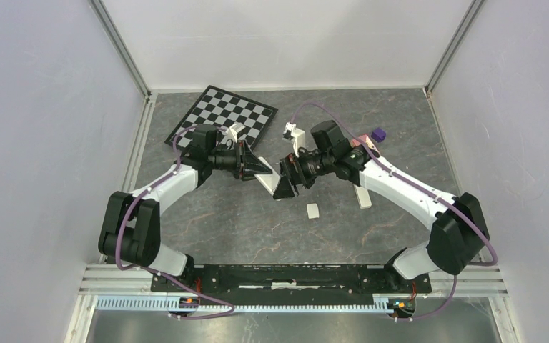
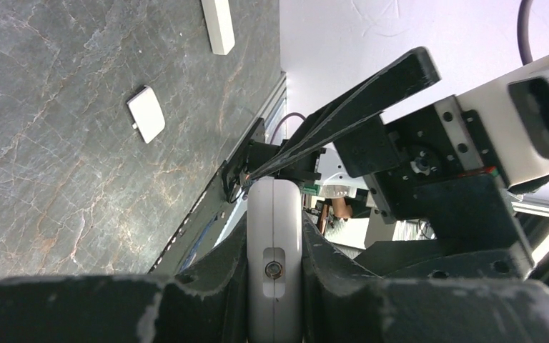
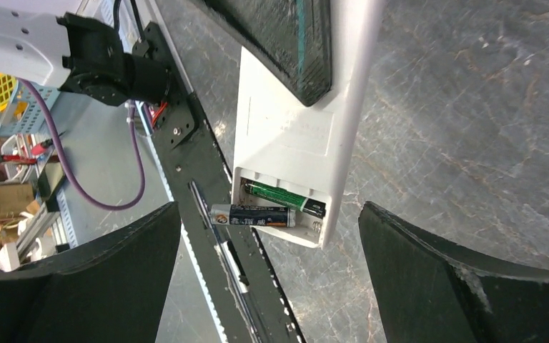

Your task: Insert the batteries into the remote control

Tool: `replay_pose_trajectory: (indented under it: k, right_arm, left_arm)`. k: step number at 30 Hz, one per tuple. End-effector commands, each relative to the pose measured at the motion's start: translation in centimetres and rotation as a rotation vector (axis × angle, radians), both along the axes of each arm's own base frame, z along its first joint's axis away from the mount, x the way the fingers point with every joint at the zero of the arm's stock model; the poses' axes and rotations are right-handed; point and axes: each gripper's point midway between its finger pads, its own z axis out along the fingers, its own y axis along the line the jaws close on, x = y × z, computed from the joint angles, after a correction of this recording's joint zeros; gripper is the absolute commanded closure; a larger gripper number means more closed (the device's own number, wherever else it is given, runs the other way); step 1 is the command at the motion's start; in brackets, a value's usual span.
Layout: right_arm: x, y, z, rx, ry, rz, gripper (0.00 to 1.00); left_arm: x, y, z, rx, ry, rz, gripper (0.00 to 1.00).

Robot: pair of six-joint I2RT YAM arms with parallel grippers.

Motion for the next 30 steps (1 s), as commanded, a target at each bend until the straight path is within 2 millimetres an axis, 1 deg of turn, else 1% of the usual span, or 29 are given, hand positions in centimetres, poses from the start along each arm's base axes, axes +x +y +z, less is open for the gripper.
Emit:
replay_pose_trajectory:
  k: [1,6,12,17,19,22,25,27,30]
  right_arm:
    - [-0.7,0.5,0.3,0.014,-0.010,0.059,0.02]
    - [-0.6,0.9,0.7,0.043,-0.012,0.063,0.03]
    - [-0.7,1.2,0.4,0.049,0.008,0.074,0.16]
    - [-0.8,1.1,0.0,0.043,0.009,0.076,0.17]
    - [-0.8,1.1,-0.2,0.039,0.008,0.075,0.19]
    - [-0.7,1.1,-0.3,0.036,0.006,0.072,0.27]
    - [-0.6,1.1,-0.5,0.037,0.010,0.069,0.39]
    - [-0.6,1.2,-0.4,0.042,0.011,0.069,0.45]
    - [-0.6,1.2,-0.6,0.041,0.015,0.070,0.50]
  left_arm:
    - [-0.4,-0.1,2.4,-0.031,-0.087,-0.063,0.98]
    - [-0.4,-0.1,2.4,-0.030,-0.090,-0.066,0.98]
    - [-0.2,-0.1,2.3,-0.028,-0.090,-0.067,0.98]
    - [-0.1,-0.2,2.4,-0.029,-0.093,-0.066,0.98]
    - [-0.1,-0.2,2.4,-0.029,-0.092,-0.066,0.98]
    - [-0.1,-0.2,2.4,-0.030,-0.093,-0.067,0.98]
    - [-0.1,-0.2,2.4,-0.030,-0.092,-0.068,0.98]
    - [-0.2,-0.2,2.3,-0.030,-0.091,-0.069,0.98]
    - [-0.3,-0.1,2.3,-0.030,-0.093,-0.071,0.98]
